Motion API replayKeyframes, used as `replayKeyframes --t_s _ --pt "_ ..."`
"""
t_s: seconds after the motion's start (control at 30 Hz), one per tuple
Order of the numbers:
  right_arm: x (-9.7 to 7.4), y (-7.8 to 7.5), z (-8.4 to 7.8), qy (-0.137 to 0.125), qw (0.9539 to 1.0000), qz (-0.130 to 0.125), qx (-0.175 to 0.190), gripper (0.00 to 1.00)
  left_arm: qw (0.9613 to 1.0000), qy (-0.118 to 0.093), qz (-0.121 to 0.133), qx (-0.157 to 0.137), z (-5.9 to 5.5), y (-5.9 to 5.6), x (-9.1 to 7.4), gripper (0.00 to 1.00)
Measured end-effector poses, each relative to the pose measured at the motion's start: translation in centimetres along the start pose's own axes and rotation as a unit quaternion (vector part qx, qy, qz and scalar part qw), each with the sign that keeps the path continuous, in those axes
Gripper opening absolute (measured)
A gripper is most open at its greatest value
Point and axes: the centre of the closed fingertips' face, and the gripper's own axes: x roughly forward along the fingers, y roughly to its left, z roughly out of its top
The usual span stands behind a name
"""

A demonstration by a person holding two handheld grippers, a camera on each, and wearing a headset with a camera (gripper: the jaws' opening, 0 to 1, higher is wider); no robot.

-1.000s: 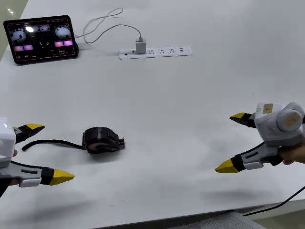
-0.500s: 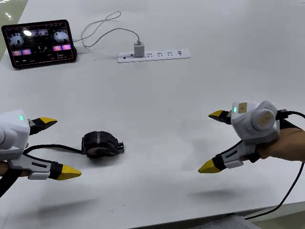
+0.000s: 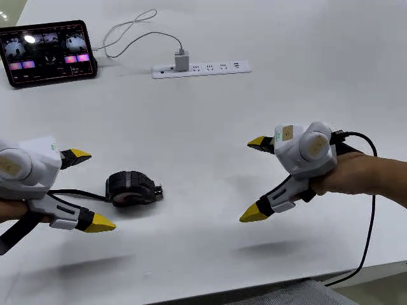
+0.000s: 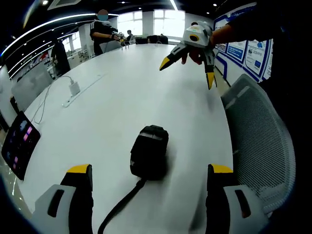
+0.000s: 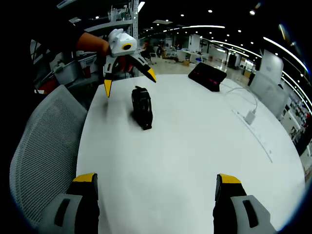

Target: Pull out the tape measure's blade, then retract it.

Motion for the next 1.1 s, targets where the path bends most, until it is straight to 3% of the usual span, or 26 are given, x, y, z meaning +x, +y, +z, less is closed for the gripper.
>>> replayKeyframes --t_s 0.27,0.47,0.57,0.87,0.97,1.1 --pt "1.5 0.0 1.7 -0.011 0.9998 0.011 -0.016 0.99 0.9985 0.023 -0.016 0.047 0.7 -0.1 1.1 0.92" --pt "3.5 0.0 3.3 -0.029 0.9995 0.014 -0.009 0.99 0.9969 0.035 -0.032 0.062 1.5 -0.3 2.3 0.90" --pt "4.5 0.1 3.8 -0.031 0.9993 0.018 -0.010 0.99 0.9954 0.042 -0.051 0.069 1.6 -0.6 2.6 0.83" --pt "7.0 0.3 5.3 -0.030 0.9990 0.028 -0.018 0.99 0.9932 0.054 -0.052 0.089 1.6 -0.3 3.8 0.79" --pt "7.6 0.4 5.9 -0.031 0.9989 0.030 -0.020 0.93 0.9927 0.062 -0.055 0.088 1.4 -0.4 4.2 0.76" --pt "8.6 0.5 6.2 -0.029 0.9987 0.033 -0.026 0.92 0.9918 0.060 -0.061 0.095 1.5 -0.6 4.4 0.61"
